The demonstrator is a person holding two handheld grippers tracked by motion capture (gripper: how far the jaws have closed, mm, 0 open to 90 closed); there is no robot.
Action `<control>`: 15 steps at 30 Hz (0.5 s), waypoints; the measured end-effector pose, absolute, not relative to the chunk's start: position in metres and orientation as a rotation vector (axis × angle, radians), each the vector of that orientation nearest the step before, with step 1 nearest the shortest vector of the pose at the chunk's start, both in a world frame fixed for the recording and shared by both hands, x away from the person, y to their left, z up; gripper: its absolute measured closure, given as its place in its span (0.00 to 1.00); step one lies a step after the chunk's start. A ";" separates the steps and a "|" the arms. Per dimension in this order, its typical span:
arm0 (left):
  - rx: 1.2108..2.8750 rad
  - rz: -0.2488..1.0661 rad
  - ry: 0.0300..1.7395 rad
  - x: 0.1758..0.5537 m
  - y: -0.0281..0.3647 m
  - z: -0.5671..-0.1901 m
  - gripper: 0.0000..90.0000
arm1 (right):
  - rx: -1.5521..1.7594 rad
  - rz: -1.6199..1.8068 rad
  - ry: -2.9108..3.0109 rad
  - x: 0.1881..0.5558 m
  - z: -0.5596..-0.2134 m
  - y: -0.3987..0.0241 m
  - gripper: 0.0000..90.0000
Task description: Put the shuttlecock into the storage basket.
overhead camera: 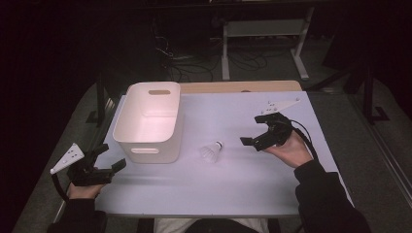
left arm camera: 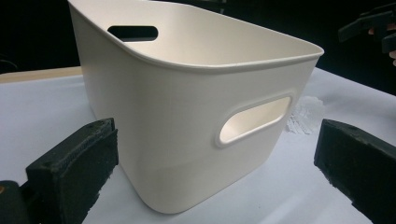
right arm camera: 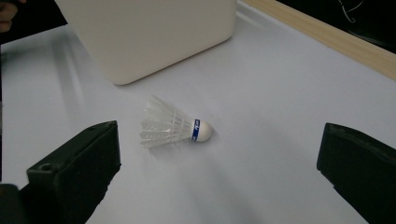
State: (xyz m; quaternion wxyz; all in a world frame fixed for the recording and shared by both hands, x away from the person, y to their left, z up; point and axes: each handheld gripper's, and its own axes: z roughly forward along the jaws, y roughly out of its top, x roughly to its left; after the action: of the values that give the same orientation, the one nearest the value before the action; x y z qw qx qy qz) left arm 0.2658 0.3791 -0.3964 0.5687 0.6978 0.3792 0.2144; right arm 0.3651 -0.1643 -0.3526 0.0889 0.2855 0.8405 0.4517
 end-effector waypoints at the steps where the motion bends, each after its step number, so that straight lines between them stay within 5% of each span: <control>1: 1.640 0.503 0.890 0.266 0.379 -0.396 0.00 | 0.845 1.337 2.512 0.366 -0.354 -0.162 0.00; 15: 1.640 0.498 0.890 0.266 0.379 -0.396 0.00 | 0.780 1.311 2.596 0.368 -0.363 -0.138 0.00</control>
State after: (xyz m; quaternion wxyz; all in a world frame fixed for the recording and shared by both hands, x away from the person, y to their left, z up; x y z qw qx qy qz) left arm 0.2658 0.3788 -0.3965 0.5690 0.6983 0.3789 0.2122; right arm 0.3684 -0.1375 -0.3629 0.0653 0.2585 0.8602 0.4346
